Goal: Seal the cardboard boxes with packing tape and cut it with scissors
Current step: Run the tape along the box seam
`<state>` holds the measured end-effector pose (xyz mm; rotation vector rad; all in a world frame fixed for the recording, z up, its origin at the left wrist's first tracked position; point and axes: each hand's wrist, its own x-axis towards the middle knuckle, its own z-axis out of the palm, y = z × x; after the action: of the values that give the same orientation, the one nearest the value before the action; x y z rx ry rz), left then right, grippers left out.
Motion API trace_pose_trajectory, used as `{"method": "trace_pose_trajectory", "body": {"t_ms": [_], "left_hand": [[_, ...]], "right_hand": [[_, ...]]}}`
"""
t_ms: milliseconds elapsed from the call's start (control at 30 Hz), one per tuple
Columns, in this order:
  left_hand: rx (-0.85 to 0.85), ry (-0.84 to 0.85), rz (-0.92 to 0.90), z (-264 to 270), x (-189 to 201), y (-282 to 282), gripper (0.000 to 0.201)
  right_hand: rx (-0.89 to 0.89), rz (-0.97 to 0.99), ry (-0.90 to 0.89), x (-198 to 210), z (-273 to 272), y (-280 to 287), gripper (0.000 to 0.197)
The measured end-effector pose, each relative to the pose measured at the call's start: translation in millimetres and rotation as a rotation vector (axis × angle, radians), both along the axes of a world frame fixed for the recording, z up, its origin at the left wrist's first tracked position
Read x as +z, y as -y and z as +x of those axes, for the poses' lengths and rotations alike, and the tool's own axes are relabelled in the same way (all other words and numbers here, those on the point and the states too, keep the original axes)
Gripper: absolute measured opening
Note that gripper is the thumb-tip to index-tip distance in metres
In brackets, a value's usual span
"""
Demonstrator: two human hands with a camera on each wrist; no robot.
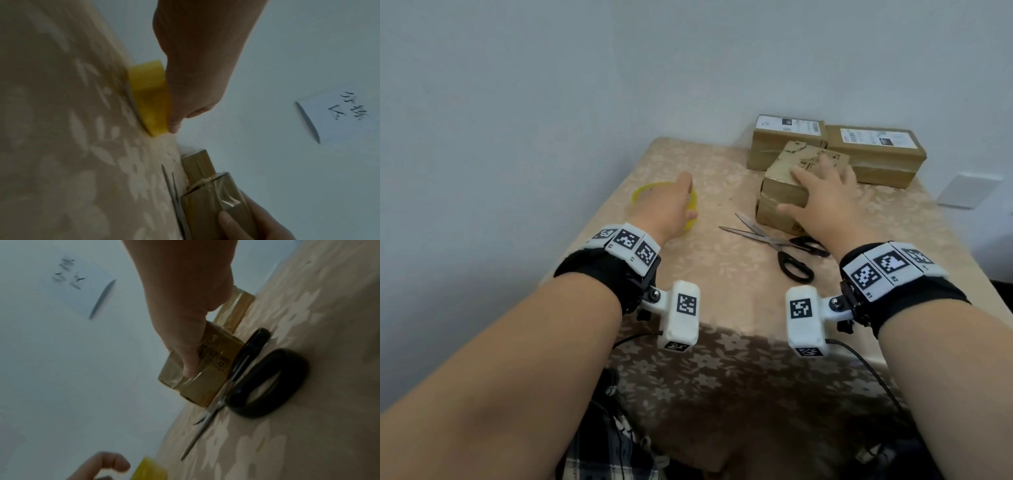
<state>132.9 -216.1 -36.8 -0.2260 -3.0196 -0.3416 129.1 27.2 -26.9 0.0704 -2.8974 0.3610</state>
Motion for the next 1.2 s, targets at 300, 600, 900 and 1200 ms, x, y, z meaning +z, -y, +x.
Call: {"method": "trace_pose_trajectory", "body": {"t_ms": [300,600,900,1200], "left_hand": [[-0.484,-0.217,0.033,-21.3,13.8,-86.4,0.040],[-0.431,-0.174,-0.041,-59.5,-5.8,-108.6,0.069],[-0.444,-0.185,0.496,-52.5,-7.4,-96.8,0.037],[-0.460,-0.126,0.206,-55.6,-8.4,-95.6,0.064]], "right_hand": [[0.213,-0.275,0.011,-0.7,-8.7,-32.9,0.057],[0.247,-0.286,-0.018,-5.1,-14.8,-39.3,0.050],[0.270,-0.354,-0.039,-7.5,-14.1,-41.1,0.049],[0.286,-0.461,-0.055,-7.5,-13.8,-43.6,0.042]]}}
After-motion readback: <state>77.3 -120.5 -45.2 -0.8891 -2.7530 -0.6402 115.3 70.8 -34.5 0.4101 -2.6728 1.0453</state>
